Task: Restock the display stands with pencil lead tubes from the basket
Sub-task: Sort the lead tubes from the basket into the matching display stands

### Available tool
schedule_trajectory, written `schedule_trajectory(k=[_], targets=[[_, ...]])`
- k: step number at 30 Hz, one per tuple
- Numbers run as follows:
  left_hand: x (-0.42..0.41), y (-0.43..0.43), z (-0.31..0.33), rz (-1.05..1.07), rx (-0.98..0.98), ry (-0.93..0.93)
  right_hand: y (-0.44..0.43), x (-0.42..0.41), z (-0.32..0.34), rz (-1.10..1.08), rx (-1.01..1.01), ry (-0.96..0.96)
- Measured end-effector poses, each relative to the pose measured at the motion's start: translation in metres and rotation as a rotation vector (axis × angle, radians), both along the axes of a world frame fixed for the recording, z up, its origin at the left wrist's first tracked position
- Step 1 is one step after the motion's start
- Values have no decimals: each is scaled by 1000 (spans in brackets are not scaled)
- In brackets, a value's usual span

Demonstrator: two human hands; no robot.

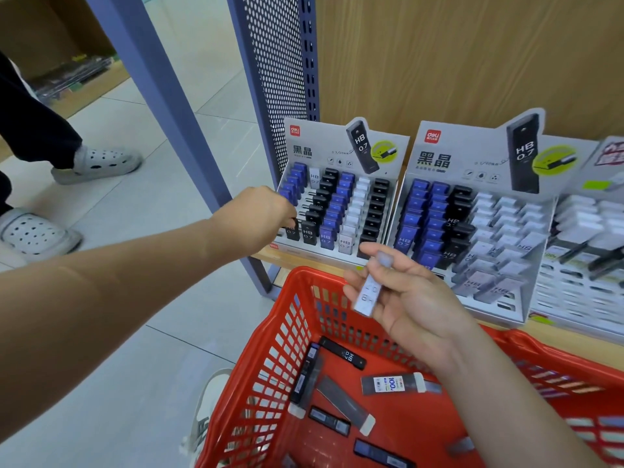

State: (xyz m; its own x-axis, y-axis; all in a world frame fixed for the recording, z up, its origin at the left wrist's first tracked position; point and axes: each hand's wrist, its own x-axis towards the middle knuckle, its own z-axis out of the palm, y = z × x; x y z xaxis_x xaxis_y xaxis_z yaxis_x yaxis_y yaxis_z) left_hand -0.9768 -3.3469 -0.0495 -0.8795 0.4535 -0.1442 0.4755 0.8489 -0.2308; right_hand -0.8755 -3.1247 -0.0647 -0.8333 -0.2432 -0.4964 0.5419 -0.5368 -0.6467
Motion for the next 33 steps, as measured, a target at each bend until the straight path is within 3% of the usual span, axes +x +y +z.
schedule_trajectory(k=[4, 7, 10, 11, 13, 20, 25, 30, 33], targets=[[4, 5, 9, 106, 43, -11, 1, 5, 6, -39, 73, 24], [22, 26, 33, 231, 340, -71, 9, 8, 13, -111, 82, 47], [57, 55, 62, 384, 921, -591, 16, 14, 28, -149, 96, 118], [70, 64, 68, 385, 996, -722, 19, 16, 34, -164, 103, 139], [91, 79, 75, 343, 1055, -806, 26, 21, 47, -185, 119, 161], [118, 123, 103, 317, 1318, -572, 65, 46, 70, -93, 111, 127], [128, 145, 100, 271, 1198, -421, 99, 56, 70, 37, 194, 212], [125, 159, 98, 277, 1153, -319, 128, 58, 65, 152, 505, 274], [118, 163, 95, 300, 1135, -262, 149, 53, 38, -4, 933, 267]])
